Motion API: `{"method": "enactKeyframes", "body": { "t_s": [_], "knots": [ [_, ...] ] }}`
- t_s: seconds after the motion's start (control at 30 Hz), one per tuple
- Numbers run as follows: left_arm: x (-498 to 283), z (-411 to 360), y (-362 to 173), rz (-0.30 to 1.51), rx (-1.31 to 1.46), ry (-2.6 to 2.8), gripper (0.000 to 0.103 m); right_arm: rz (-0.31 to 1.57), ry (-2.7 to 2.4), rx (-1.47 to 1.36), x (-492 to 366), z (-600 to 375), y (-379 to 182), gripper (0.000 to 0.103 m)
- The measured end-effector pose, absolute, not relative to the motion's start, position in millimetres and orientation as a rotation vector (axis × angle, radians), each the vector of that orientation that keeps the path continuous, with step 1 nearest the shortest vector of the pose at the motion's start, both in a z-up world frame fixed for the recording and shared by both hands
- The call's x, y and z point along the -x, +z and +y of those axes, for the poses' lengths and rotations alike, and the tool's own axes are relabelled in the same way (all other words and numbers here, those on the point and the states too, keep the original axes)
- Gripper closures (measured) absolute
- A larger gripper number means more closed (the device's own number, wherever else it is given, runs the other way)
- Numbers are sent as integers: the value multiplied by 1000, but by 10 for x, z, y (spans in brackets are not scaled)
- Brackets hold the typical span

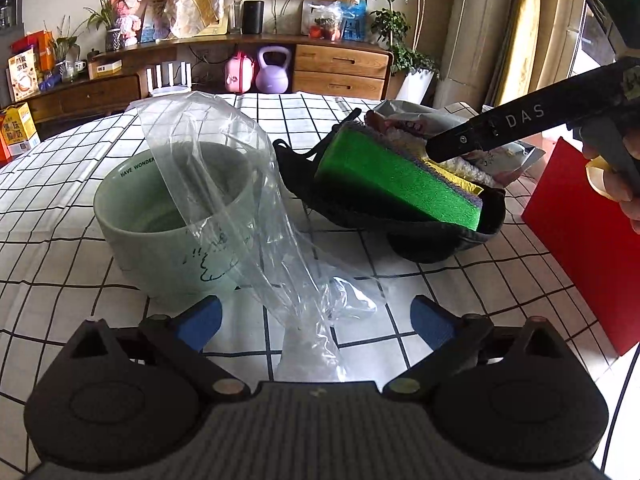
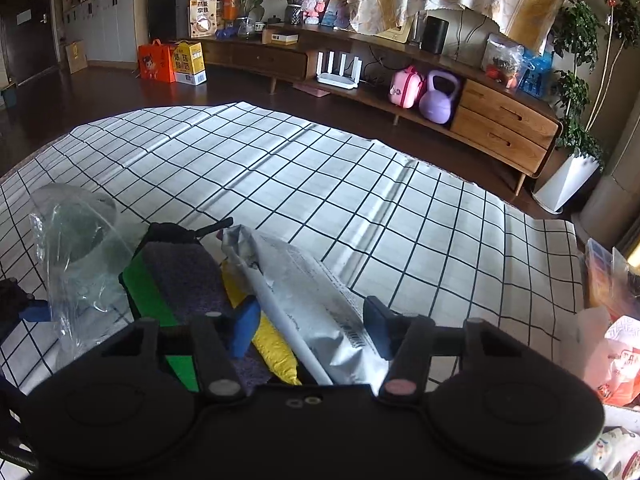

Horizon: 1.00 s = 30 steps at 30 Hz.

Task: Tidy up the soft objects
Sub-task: 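Grasp the clear plastic bag with the left gripper while the right grasps the printed snack pouch, then carry the plastic bag and snack pouch into the red box and release both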

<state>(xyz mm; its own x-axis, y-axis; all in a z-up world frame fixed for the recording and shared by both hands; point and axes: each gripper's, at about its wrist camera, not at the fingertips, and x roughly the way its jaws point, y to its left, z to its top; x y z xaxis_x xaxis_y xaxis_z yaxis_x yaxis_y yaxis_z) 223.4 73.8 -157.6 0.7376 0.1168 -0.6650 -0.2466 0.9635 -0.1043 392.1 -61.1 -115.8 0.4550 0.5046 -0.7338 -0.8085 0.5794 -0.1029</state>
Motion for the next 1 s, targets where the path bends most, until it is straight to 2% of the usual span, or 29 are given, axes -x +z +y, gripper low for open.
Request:
{"method": "enactKeyframes", "body": {
  "t_s": [0.1, 0.23, 0.27, 0.3, 0.33, 0.4, 0.47, 0.53, 0.8, 1.0],
  "knots": [
    [-2254, 737, -1594, 717, 189, 199, 15, 732, 858, 437, -3965, -660, -1169, 53],
    [-2288, 721, -1618, 724, 184, 195, 40, 741, 861, 374, -4017, -724, -1159, 59],
    [-2294, 722, -1624, 728, 185, 195, 42, 744, 861, 358, -4028, -741, -1155, 63],
    [-2297, 719, -1626, 730, 182, 195, 49, 745, 858, 345, -4040, -758, -1151, 65],
    [-2298, 708, -1628, 729, 176, 193, 60, 743, 853, 332, -4051, -778, -1148, 68],
    [-2296, 697, -1627, 728, 167, 191, 70, 738, 843, 305, -4063, -814, -1142, 70],
    [-2299, 696, -1627, 728, 171, 185, 72, 729, 827, 290, -4058, -842, -1136, 72],
    [-2292, 689, -1623, 724, 164, 189, 79, 712, 812, 271, -4039, -867, -1119, 75],
    [-2237, 630, -1543, 685, 140, 189, 81, 660, 714, 207, -3930, -1029, -995, 90],
    [-2136, 569, -1407, 667, 138, 179, 81, 614, 644, 151, -3774, -1255, -829, 90]
  ]
}}
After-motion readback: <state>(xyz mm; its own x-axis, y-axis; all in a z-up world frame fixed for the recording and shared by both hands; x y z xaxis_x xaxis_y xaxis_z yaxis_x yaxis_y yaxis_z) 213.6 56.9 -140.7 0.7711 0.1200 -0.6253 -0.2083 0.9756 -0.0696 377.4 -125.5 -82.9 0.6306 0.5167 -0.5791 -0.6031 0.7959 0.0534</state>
